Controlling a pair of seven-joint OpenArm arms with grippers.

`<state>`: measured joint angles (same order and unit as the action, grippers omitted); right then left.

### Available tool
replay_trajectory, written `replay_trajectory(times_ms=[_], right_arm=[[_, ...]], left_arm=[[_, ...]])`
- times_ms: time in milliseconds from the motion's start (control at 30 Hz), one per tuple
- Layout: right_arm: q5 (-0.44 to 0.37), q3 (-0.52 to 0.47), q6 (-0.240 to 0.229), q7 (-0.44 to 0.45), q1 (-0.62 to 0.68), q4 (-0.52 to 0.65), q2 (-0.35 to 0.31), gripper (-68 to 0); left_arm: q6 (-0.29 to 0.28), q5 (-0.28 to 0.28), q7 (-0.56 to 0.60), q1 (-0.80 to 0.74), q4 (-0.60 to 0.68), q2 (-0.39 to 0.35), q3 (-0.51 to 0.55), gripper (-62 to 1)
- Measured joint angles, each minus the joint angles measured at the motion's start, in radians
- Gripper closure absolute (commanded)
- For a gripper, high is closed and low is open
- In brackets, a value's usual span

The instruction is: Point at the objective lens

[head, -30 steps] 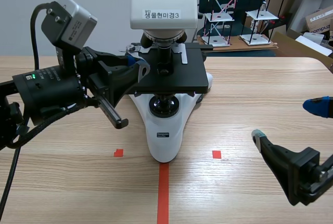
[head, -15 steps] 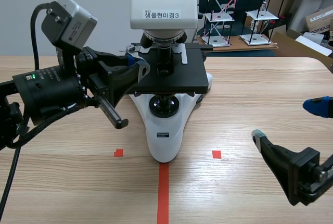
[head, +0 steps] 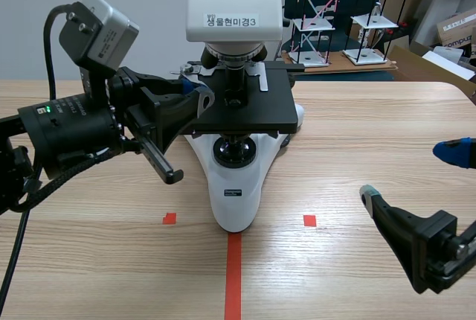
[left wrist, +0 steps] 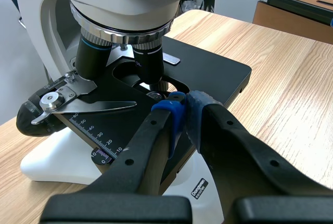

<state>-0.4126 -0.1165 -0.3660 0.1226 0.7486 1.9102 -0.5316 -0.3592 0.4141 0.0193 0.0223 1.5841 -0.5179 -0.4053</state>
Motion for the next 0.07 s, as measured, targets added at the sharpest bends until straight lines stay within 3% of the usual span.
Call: replay_trajectory(times_ms=[67], right_arm=[[0.000,0.000,0.000,0.000,0.000,0.000,0.000,-67.9]], left_arm=[[0.000,0.000,0.000,0.000,0.000,0.000,0.000,-2.7]])
